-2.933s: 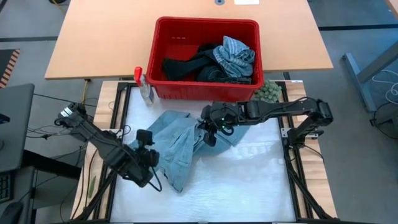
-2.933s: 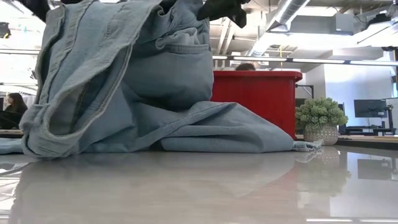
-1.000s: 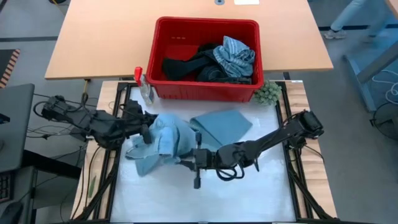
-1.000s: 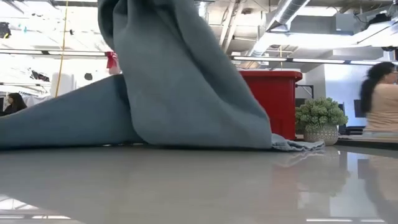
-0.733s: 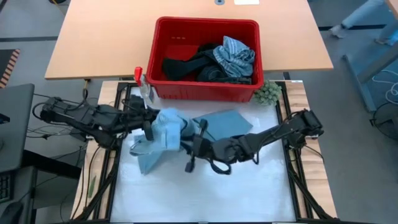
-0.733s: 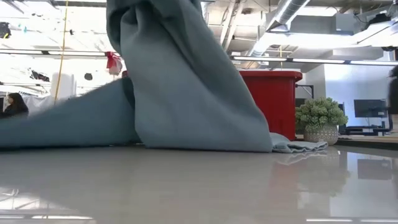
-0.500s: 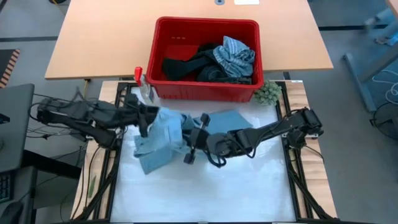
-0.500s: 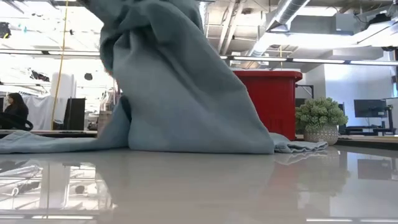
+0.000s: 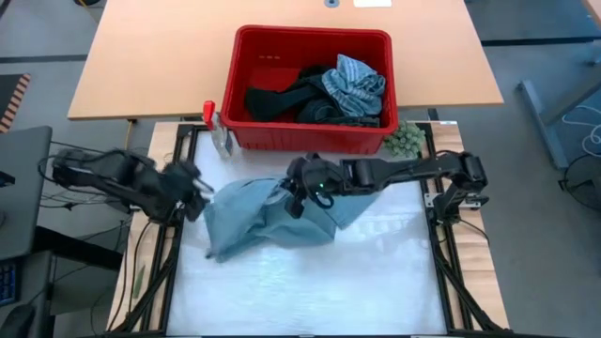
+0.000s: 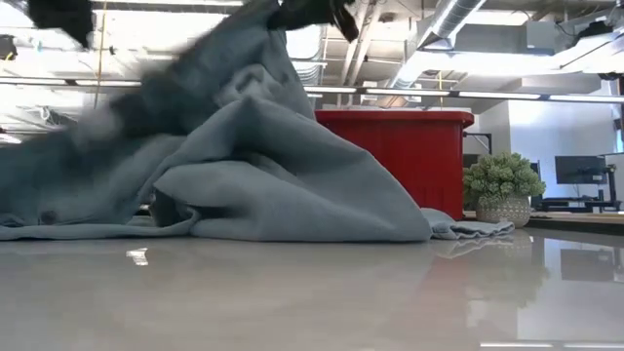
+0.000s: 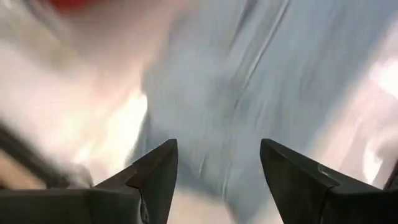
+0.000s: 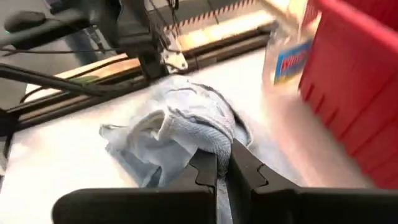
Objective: Fold laundry
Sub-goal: Fold the blue pants from the red laundry bin
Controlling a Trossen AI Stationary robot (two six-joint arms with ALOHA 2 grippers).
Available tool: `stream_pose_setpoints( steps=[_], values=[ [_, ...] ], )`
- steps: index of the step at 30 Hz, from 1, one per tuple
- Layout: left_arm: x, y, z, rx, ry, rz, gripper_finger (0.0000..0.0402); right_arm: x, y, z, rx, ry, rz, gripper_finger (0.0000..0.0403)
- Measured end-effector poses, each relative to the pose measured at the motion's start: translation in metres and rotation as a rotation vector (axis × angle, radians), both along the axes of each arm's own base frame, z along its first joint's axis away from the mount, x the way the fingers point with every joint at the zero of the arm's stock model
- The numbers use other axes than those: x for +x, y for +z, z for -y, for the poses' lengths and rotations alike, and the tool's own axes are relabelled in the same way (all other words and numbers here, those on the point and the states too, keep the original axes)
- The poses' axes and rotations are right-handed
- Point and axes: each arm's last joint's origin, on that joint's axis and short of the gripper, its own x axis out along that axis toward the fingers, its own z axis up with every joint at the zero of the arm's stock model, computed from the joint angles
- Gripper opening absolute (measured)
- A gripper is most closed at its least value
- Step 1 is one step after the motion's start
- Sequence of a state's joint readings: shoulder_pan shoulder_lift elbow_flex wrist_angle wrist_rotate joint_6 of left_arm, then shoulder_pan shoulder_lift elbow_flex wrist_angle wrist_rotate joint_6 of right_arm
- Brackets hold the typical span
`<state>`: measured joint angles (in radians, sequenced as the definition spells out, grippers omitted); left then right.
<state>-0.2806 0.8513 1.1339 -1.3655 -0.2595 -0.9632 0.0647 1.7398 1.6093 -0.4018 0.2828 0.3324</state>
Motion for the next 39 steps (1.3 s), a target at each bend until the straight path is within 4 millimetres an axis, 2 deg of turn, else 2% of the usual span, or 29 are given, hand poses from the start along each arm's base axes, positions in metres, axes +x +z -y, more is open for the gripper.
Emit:
stream_pose_setpoints(
  steps=[5, 10, 13, 22, 27, 39],
  values=[
    [-0.003, -0.041, 0.013, -0.131, -0.038, -0.214, 0.0216, -0.003, -0.016, 0.022, 0.057, 0.0, -0.087, 0.0036],
    [0.008, -0.065, 0.036, -0.286, -0.21, -0.167, 0.0216, 0.001, -0.023, 0.032, 0.062, 0.003, -0.11, 0.0036],
    [0.013, -0.074, 0.052, -0.312, -0.297, -0.081, 0.0216, 0.002, -0.024, 0.034, 0.068, 0.014, -0.111, 0.0037],
    [0.013, -0.104, 0.074, -0.173, -0.19, -0.104, 0.0216, 0.005, -0.028, 0.033, 0.047, 0.059, -0.12, 0.0038],
    [0.024, -0.123, 0.085, -0.027, -0.175, -0.147, 0.0216, 0.007, -0.026, 0.033, 0.043, 0.07, -0.096, 0.0039],
    [0.045, -0.161, 0.107, 0.051, -0.18, -0.299, 0.0216, 0.007, -0.026, 0.033, 0.054, 0.088, -0.095, 0.004]
  ],
)
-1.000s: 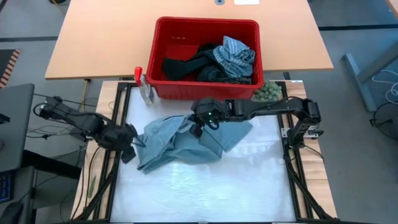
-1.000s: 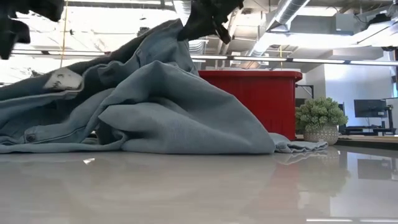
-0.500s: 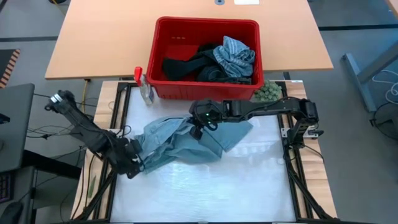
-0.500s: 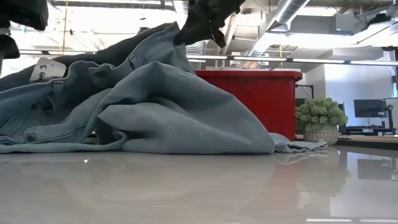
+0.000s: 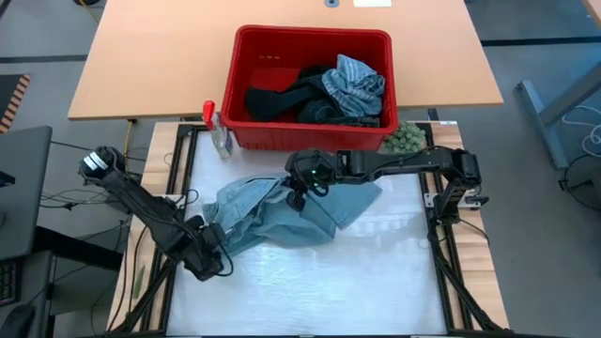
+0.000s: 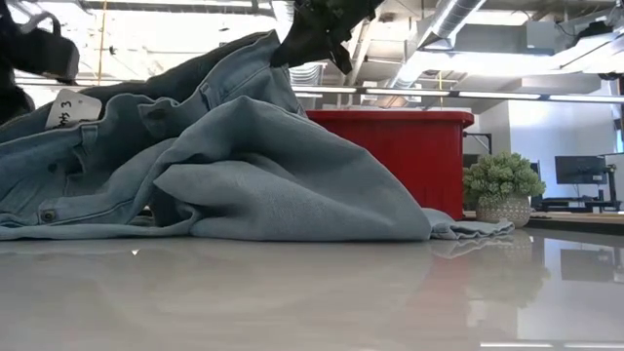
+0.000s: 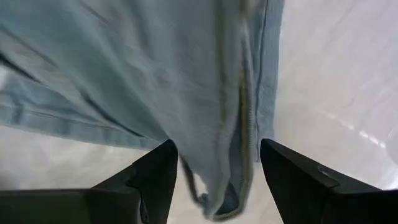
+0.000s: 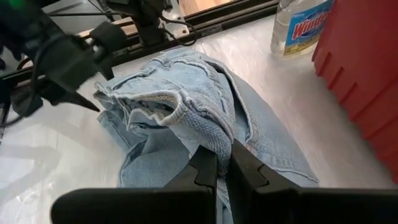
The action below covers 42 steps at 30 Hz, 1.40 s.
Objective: Fold laundry
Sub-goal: Fold the blue pants from the red laundry bin
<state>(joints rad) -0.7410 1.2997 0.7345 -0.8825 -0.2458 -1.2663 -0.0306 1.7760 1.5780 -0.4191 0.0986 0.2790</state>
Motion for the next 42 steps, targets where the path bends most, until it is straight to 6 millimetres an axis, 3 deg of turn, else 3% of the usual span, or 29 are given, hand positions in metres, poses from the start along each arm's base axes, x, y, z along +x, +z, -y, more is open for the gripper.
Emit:
stream_pose_setpoints(
  steps=[6, 8, 11, 13, 20, 27, 31, 37, 40, 42],
  values=[
    [0.007, -0.021, 0.008, 0.002, 0.049, -0.097, 0.0201, 0.0, 0.0, -0.003, 0.001, 0.009, 0.0, 0.004],
    [0.007, -0.023, 0.011, -0.014, 0.039, -0.108, 0.016, 0.0, 0.0, -0.005, 0.002, 0.013, -0.001, 0.004],
    [0.008, -0.014, 0.013, -0.052, 0.007, -0.092, 0.005, 0.0, -0.001, -0.007, 0.002, 0.02, -0.011, 0.004],
    [0.008, -0.003, 0.013, -0.086, 0.001, -0.047, 0.0018, -0.001, -0.002, -0.009, 0.003, 0.024, -0.026, 0.004],
    [-0.009, 0.054, -0.01, -0.238, 0.081, 0.235, 0.0003, 0.001, -0.017, -0.014, 0.027, 0.056, 0.021, 0.0039],
    [-0.032, 0.107, -0.039, -0.471, 0.272, 0.697, 0.0002, 0.007, -0.03, -0.025, 0.205, 0.127, 0.22, 0.0038],
    [-0.023, 0.121, -0.037, -0.561, 0.272, 0.926, 0.0001, 0.01, -0.02, -0.042, 0.245, 0.144, 0.336, 0.0038],
    [0.0, 0.126, -0.034, -0.493, 0.319, 1.067, 0.0, 0.01, -0.012, -0.056, 0.357, 0.105, 0.407, 0.0038],
    [-0.004, 0.137, -0.046, -0.458, 0.273, 1.091, 0.0, 0.009, -0.01, -0.048, 0.344, 0.121, 0.403, 0.0037],
    [-0.012, 0.149, -0.058, -0.492, 0.242, 1.098, 0.0, 0.006, -0.007, -0.031, 0.32, 0.116, 0.387, 0.0037]
  ],
)
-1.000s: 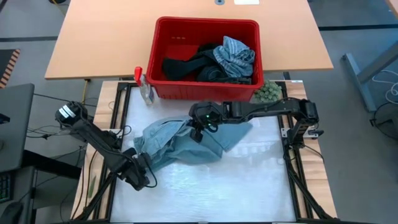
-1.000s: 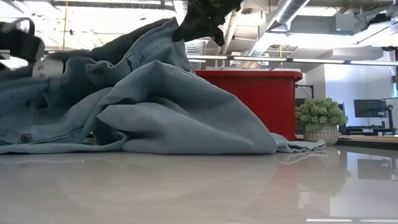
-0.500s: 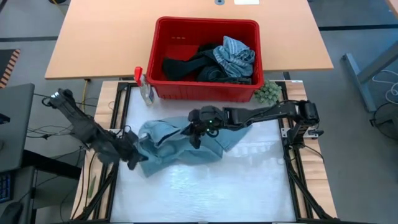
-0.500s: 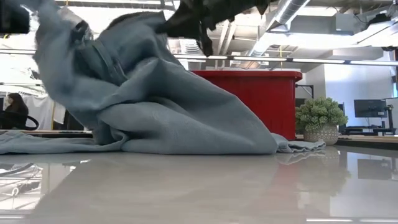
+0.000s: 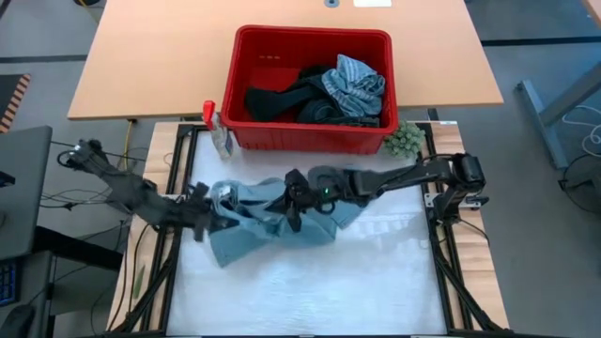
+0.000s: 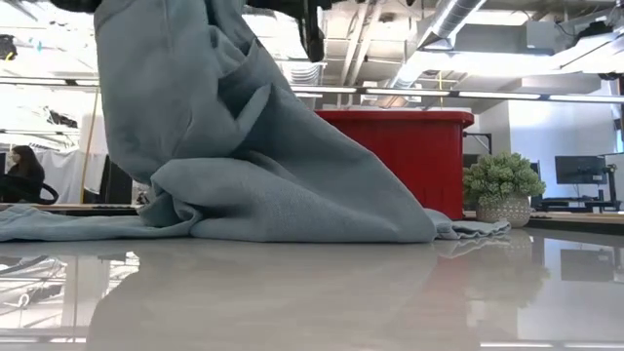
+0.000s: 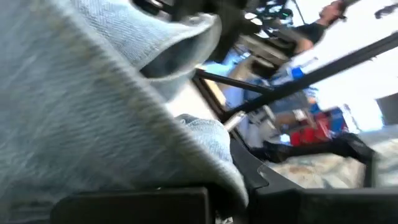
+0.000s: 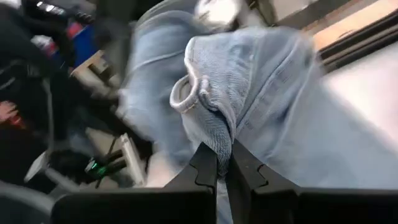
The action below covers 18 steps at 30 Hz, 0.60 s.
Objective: Fold laundry
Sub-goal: Fold the blue pants from the red laundry bin
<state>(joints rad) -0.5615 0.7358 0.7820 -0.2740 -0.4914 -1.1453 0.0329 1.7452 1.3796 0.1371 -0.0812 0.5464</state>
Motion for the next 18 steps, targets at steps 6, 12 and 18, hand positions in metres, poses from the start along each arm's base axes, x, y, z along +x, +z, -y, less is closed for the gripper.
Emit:
stream_pose_setpoints(
  steps=[6, 12, 18],
  values=[
    [-0.033, 0.022, -0.024, 0.039, 0.006, -0.027, 0.0, -0.025, 0.036, 0.062, -0.099, -0.414, 0.084, 0.0037],
    [-0.04, 0.01, -0.028, 0.091, 0.108, -0.156, 0.0, -0.022, 0.041, 0.06, -0.054, -0.596, 0.171, 0.0037],
    [-0.005, -0.024, -0.007, 0.097, 0.188, -0.225, 0.0, 0.01, -0.01, 0.023, 0.005, -0.495, 0.054, 0.0037]
  ],
)
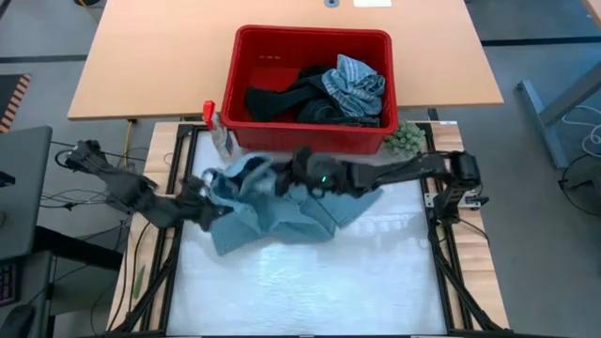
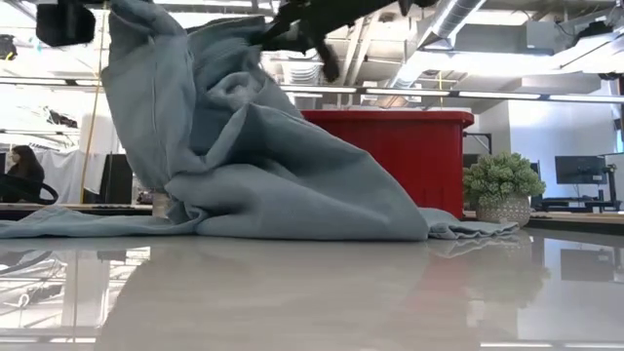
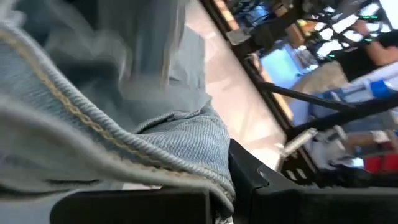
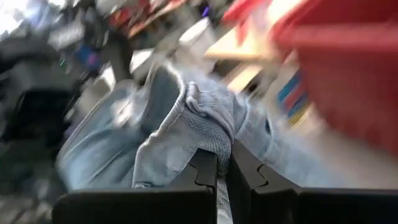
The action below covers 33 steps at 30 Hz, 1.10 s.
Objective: Fold laundry
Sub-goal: Fold the blue pants from the red laundry bin
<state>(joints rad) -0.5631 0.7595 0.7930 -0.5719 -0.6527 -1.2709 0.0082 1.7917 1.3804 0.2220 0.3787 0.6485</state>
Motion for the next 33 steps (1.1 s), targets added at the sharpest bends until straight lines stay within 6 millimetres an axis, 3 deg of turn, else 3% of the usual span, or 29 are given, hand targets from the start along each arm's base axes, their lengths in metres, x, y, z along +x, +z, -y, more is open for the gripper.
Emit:
stream_pose_setpoints(
  steps=[7, 13, 19, 25, 33],
  values=[
    [0.034, -0.017, 0.01, -0.009, 0.031, -0.012, 0.0, 0.008, -0.025, -0.028, 0.043, 0.195, -0.099, 0.0037],
    [0.039, -0.016, -0.001, 0.014, 0.04, -0.014, 0.0, 0.006, -0.026, -0.041, 0.045, 0.295, -0.131, 0.0037],
    [0.032, -0.01, -0.004, -0.017, -0.252, -0.041, 0.0, -0.009, -0.021, -0.041, -0.025, 0.372, -0.276, 0.0038],
    [0.02, -0.003, 0.013, -0.079, -0.731, -0.033, 0.0, -0.039, 0.005, -0.036, -0.287, 0.464, -0.417, 0.0038],
    [0.013, 0.002, 0.053, -0.066, -0.956, -0.066, 0.0, -0.113, 0.058, -0.042, -0.417, 0.544, -0.517, 0.0037]
  ],
)
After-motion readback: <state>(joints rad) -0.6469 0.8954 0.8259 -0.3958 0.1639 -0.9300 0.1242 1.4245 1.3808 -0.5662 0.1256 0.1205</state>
